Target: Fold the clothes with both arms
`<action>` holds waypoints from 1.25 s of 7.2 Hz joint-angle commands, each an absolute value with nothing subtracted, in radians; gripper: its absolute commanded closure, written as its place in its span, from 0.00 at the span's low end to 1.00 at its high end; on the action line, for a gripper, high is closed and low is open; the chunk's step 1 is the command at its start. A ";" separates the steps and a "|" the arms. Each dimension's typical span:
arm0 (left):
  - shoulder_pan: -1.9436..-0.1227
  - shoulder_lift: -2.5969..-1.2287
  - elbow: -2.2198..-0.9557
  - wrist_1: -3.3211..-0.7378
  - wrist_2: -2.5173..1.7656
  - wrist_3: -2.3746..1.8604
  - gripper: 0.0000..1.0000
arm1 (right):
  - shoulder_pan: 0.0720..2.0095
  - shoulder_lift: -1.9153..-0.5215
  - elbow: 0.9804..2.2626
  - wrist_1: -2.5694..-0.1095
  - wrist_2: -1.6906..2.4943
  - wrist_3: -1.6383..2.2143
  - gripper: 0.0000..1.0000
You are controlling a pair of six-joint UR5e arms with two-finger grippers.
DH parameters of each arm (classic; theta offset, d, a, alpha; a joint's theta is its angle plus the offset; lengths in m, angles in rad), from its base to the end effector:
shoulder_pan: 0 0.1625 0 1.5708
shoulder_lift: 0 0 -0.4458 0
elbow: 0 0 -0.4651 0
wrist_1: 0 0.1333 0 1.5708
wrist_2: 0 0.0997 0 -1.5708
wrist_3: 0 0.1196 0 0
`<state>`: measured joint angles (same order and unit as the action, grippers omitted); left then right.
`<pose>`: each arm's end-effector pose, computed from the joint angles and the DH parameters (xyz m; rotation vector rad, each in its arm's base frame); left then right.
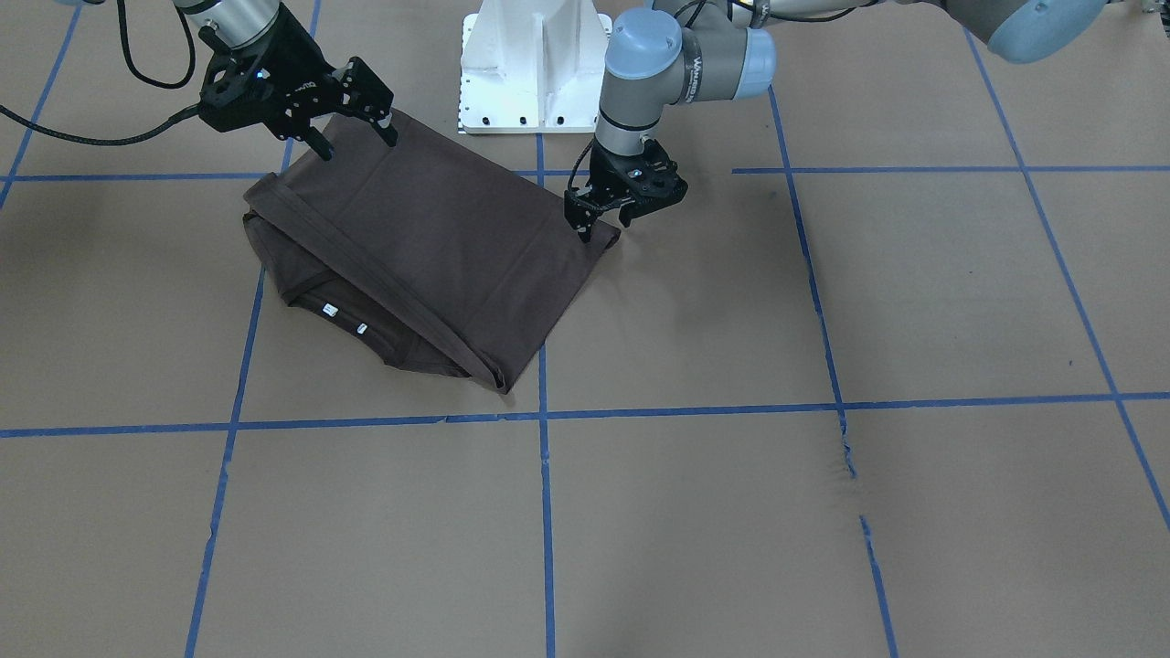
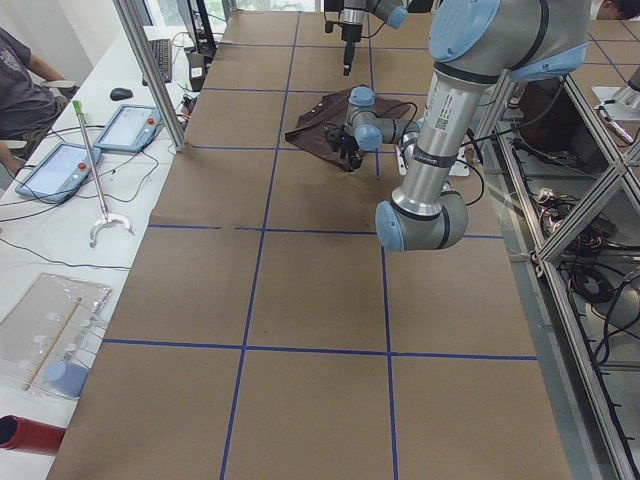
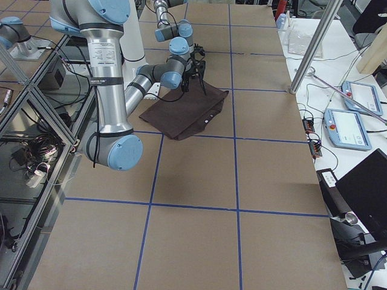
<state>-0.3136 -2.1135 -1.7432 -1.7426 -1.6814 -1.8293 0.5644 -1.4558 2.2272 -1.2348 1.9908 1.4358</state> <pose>0.6636 -0.3414 0.2371 -0.0796 0.8979 -0.4843 -0.3999 -0.3532 0.2407 0.0204 -1.1514 0.1485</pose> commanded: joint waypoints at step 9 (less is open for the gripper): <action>-0.565 -2.121 -1.691 -1.756 -1.672 -1.596 1.00 | 0.581 -1.459 2.224 -1.244 1.990 1.434 0.00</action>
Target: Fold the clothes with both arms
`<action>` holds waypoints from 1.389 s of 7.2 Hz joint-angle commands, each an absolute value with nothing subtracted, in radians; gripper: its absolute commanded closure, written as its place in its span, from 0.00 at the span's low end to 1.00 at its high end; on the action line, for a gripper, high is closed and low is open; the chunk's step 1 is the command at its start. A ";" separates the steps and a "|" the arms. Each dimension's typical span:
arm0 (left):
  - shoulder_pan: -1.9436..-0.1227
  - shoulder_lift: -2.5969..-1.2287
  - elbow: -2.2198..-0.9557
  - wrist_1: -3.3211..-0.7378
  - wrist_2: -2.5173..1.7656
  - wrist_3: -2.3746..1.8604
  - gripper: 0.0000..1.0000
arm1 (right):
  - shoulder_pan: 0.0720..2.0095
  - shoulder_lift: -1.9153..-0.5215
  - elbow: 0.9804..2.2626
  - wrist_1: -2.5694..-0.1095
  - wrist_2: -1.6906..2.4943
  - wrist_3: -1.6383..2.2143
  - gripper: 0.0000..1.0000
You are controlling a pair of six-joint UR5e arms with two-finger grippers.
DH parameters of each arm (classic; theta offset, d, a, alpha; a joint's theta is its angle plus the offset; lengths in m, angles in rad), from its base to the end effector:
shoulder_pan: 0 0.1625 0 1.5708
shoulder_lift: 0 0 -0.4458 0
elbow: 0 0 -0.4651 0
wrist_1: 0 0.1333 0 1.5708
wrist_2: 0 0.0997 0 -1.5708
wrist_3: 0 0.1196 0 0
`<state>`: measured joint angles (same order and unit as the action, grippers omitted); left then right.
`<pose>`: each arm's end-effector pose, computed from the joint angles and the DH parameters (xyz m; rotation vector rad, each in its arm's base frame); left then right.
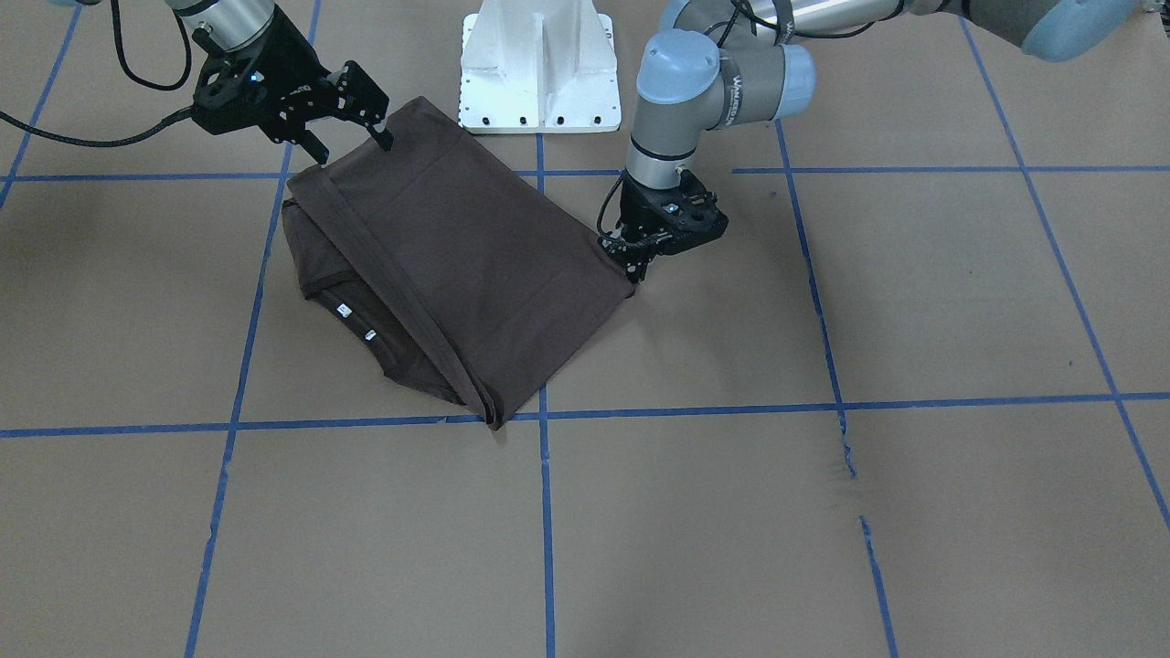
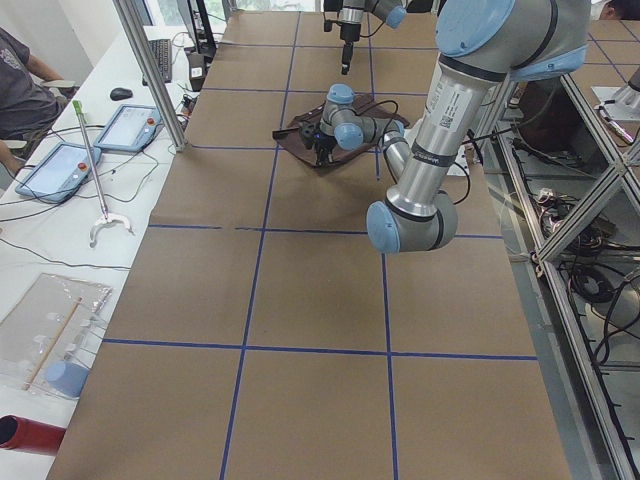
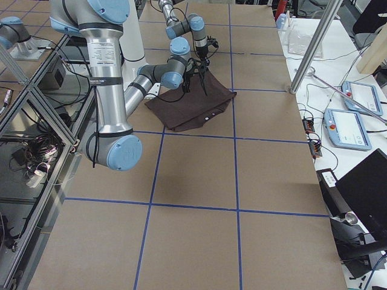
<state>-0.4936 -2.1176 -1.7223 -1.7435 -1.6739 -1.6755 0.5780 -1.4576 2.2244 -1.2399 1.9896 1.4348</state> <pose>0.5972 -0.4587 0.2446 0.0744 0.8829 -0.5143 -0.3960 -0.3594 0.2438 0.0258 -1.1426 0.1631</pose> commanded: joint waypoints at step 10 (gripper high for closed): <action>-0.777 -2.461 -0.983 -2.226 -1.586 -1.074 0.00 | 0.592 -1.428 2.158 -1.246 1.962 1.433 0.00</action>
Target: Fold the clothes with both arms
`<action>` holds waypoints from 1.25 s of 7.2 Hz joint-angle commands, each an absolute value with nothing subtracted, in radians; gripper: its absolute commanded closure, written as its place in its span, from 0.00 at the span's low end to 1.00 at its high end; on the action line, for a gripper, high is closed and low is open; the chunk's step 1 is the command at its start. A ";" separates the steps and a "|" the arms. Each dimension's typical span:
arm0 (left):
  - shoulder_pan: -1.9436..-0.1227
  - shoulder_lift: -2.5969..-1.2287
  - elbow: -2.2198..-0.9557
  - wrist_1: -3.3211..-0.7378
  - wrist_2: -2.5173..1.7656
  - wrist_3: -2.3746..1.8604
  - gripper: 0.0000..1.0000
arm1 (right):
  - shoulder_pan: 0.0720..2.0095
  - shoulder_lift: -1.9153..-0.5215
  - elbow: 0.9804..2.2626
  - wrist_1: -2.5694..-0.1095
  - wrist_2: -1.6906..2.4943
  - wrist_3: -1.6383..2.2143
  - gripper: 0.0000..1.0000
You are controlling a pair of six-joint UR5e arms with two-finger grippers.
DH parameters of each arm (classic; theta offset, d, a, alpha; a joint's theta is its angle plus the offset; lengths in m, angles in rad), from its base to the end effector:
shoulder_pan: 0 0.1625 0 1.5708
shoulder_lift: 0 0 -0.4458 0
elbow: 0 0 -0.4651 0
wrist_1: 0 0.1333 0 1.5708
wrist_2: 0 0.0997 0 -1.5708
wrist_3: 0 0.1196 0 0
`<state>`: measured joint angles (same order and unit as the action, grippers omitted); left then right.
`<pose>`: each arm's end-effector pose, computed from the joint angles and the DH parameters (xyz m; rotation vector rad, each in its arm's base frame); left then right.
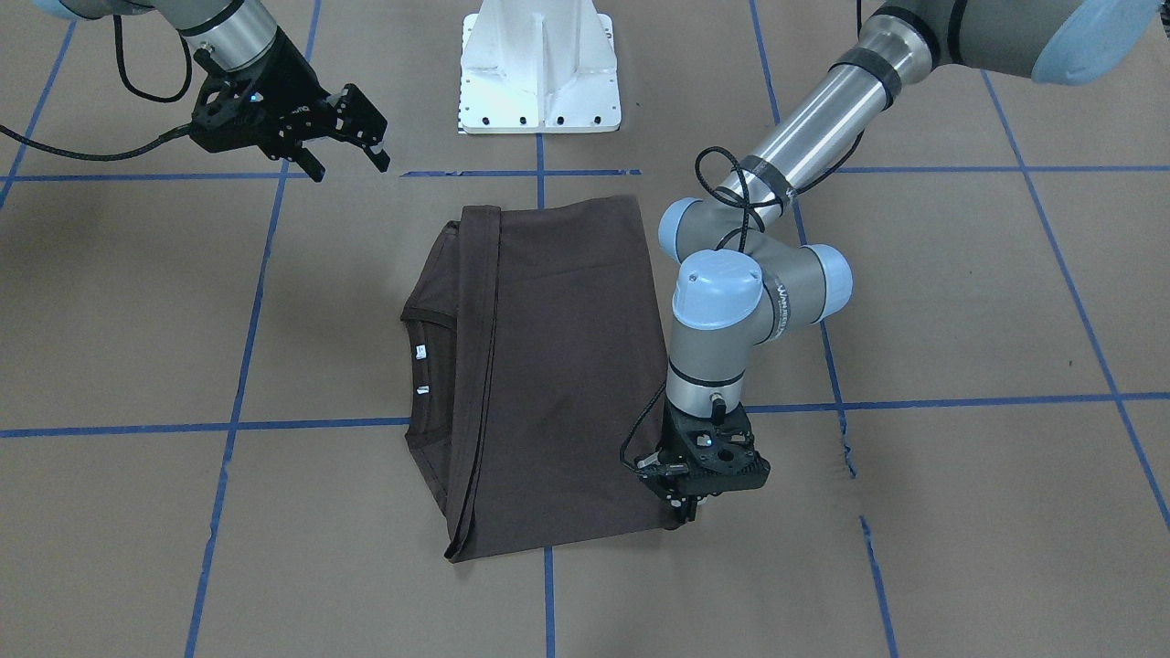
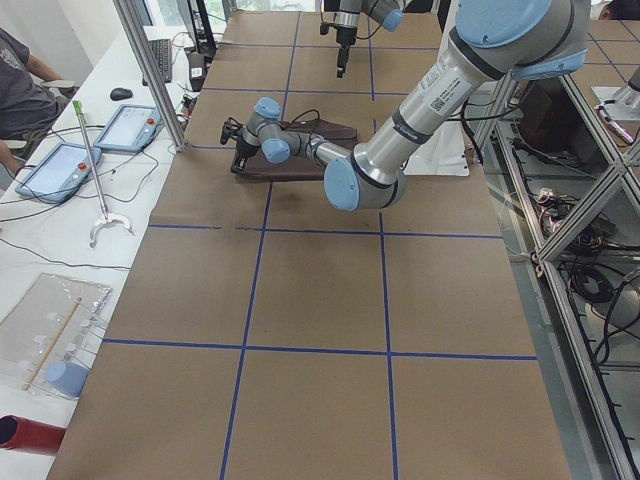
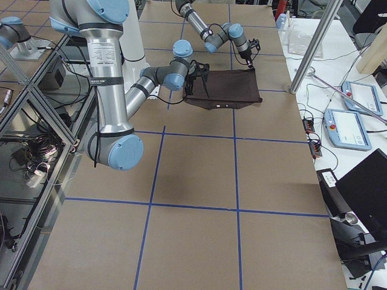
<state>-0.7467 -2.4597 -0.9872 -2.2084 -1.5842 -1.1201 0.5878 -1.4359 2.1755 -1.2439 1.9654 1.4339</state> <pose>0.6042 -0.7386 0.2932 0.5229 0.7885 -0.2674 -0.4079 -0.3768 0.2568 0.0398 -1.1097 0.1934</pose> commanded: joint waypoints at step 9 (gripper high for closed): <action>-0.801 -2.161 -1.586 -1.981 -1.747 -1.060 0.00 | 0.430 -1.052 1.882 -1.603 1.771 1.279 0.00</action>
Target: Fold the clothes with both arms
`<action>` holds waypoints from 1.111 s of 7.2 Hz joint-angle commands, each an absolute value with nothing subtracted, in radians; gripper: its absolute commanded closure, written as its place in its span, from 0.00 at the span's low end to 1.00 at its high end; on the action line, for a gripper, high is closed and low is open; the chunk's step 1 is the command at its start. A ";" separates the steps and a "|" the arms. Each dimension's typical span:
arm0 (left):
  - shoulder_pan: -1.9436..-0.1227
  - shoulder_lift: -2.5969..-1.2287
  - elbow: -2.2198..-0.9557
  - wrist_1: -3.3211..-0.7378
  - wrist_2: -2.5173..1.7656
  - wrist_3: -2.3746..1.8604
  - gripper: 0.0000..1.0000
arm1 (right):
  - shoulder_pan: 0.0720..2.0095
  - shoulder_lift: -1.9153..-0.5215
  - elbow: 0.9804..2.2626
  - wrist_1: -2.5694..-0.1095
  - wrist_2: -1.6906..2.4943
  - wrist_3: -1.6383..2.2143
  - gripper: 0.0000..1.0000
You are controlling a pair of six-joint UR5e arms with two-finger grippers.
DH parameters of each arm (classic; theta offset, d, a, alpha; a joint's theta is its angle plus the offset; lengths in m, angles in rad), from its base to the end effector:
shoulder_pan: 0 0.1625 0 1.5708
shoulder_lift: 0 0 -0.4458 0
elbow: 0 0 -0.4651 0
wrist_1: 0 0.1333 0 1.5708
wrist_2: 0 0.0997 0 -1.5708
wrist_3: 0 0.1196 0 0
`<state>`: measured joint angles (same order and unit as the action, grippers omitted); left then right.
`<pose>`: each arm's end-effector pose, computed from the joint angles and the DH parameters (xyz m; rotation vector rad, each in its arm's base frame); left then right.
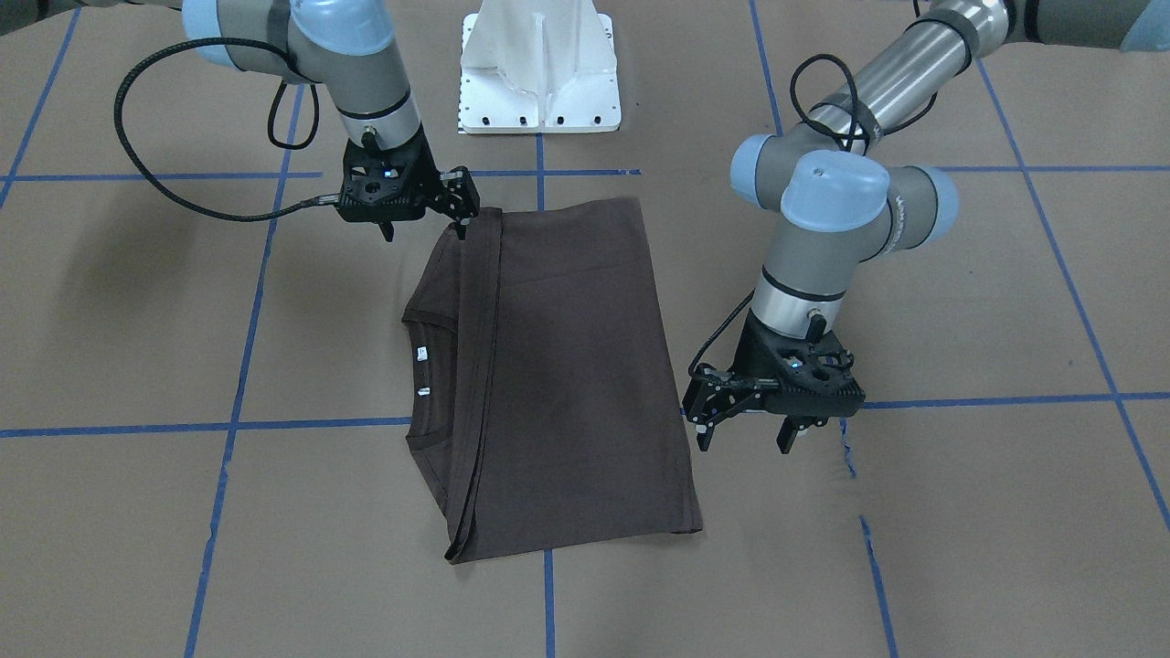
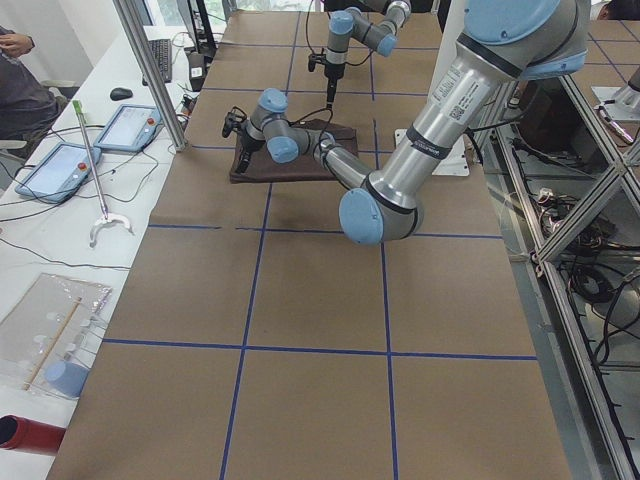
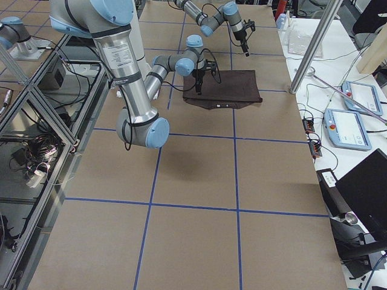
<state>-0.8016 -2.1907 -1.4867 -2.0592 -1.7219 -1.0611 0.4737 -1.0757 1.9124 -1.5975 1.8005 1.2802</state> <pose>0.4818 -0.6634 0.2642 0.5148 0.8954 -0.1882 -0.5536 -0.4030 0.2175 0.0994 -0.8290 0.0793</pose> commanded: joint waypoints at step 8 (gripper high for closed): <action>-0.802 -2.154 -1.635 -1.919 -1.752 -1.063 0.00 | 0.336 -0.880 1.678 -1.787 1.750 1.279 0.00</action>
